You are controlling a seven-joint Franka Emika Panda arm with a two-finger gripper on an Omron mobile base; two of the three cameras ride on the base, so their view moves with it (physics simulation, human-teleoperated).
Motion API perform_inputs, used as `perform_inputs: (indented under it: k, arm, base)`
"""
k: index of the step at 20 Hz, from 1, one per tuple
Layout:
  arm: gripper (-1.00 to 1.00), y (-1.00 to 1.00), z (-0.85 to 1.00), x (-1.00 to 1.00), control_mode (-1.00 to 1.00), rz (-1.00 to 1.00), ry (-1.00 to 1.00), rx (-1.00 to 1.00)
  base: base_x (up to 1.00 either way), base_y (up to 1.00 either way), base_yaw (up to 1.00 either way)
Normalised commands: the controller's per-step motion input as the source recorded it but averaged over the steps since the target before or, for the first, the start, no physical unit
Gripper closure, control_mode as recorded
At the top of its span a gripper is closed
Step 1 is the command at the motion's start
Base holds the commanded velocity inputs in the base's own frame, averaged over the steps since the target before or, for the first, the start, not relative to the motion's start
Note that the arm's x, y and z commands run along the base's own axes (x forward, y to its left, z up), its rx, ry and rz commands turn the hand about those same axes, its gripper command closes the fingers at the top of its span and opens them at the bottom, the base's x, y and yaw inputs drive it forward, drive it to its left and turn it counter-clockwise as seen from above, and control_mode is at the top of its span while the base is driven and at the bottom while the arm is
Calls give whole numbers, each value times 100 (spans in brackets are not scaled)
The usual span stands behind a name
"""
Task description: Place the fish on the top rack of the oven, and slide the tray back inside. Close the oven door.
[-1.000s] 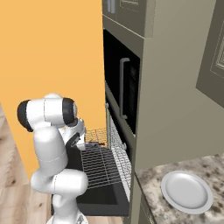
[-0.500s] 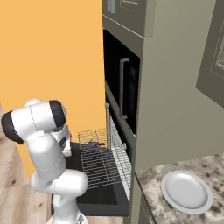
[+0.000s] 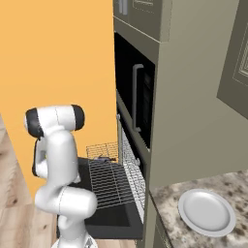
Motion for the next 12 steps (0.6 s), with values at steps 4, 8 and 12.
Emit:
perform_inputs:
  k: [4,8,12]
  arm:
    - [-100,90,-38,51,-100,-5,1,-12]
    - [-100,28,-57,48,-100,-6,0,-9]
    - [-100,-3,-73,48,-100,-8,0,-8]
  base:
    - [0,0,0]
    - [0,0,0]
    - [0,0,0]
